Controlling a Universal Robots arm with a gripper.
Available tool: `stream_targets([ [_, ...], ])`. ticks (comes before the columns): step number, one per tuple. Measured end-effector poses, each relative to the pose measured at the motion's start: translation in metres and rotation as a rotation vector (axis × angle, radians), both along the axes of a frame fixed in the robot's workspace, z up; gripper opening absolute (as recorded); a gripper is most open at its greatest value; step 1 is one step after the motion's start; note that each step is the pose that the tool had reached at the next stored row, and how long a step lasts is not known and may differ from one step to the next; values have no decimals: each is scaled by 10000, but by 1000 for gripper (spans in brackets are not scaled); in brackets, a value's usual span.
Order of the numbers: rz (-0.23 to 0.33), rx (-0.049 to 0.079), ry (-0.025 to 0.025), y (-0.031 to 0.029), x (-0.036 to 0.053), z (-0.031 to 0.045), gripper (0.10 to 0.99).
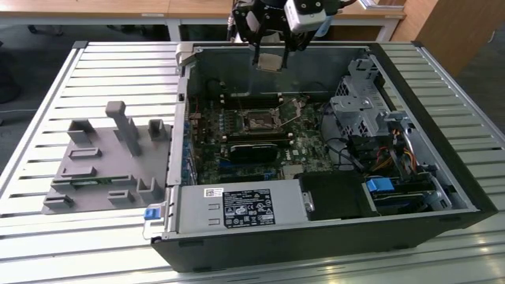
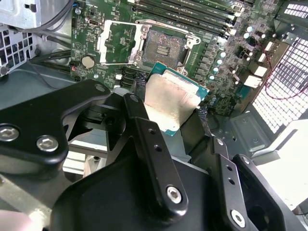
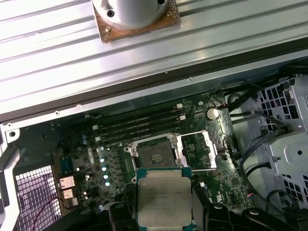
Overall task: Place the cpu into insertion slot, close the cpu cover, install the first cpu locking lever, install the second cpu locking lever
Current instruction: 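Place the cpu into insertion slot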
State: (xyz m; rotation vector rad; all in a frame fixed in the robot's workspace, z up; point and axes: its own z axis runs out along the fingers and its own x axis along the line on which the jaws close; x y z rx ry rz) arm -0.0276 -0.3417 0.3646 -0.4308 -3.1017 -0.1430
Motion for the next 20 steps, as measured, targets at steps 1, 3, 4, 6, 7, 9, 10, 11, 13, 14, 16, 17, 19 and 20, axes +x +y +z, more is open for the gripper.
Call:
stream_targets([
  [1, -27, 0, 0, 0, 0, 0, 541],
  [3, -80, 0, 0, 0, 0, 0, 541],
  [4, -107, 0, 0, 0, 0, 0, 541],
  [6, -161, 0, 0, 0, 0, 0, 541],
  [7, -187, 0, 0, 0, 0, 0, 541],
  [9, -239, 0, 0, 0, 0, 0, 541],
  [10, -266, 0, 0, 0, 0, -1, 541],
  [11, -291, 0, 0, 0, 0, 0, 541],
  [13, -342, 1, 0, 0, 0, -1, 541],
  [14, -371, 0, 0, 0, 0, -1, 541],
  [16, -422, 0, 0, 0, 0, -1, 541],
  [17, -448, 0, 0, 0, 0, -1, 541],
  [19, -499, 1, 0, 0, 0, -1, 541],
  [20, -525, 0, 0, 0, 0, -1, 541],
])
